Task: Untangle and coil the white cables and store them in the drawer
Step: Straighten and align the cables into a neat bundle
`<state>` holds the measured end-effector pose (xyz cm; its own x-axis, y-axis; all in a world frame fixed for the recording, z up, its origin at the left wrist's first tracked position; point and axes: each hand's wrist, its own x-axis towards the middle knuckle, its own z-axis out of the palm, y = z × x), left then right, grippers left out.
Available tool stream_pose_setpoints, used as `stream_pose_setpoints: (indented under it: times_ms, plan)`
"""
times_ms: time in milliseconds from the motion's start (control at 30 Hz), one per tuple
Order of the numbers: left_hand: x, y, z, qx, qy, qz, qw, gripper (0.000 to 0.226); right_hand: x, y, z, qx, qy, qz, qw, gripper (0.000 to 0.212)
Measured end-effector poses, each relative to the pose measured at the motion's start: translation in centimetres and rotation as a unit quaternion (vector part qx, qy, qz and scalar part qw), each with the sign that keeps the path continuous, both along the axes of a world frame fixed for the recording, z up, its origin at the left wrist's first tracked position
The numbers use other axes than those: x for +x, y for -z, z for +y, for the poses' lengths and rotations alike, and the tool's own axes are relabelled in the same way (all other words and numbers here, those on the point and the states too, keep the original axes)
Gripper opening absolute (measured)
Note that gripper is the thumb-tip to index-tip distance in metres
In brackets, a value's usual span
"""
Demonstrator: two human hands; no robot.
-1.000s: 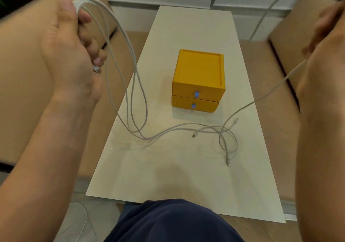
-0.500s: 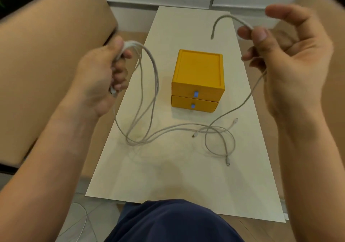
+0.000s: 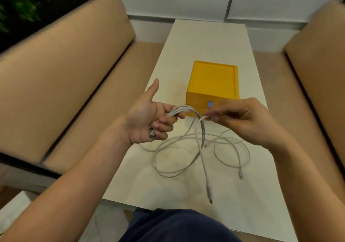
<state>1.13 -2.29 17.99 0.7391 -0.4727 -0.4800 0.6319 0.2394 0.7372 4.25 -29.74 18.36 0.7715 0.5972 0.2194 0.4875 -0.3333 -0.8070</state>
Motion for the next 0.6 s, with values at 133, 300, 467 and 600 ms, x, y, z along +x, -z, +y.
stream_pose_setpoints:
  times_ms: [133,300,467,600]
  plan:
    - [-0.4,0.3,-0.4,0.107,0.053,-0.044,0.992,0.067,0.1,0.2,0.0,-0.028,0.028,-0.031,0.999,0.021]
    - [0.2,-0.9,-0.6,0.253,0.035,-0.149,0.955,0.037,0.6,-0.7,0.9,0.01,0.058,-0.007,0.998,0.026]
    - [0.4,-3.7,-2.2,0.297,0.065,-0.191,0.933,0.091,0.7,-0.5,4.0,-0.017,0.065,0.001,0.998,0.027]
    - [0.8,-4.5,-1.7,0.395,0.059,-0.336,0.853,0.049,0.6,-1.4,5.3,0.007,0.113,0.007,0.994,0.025]
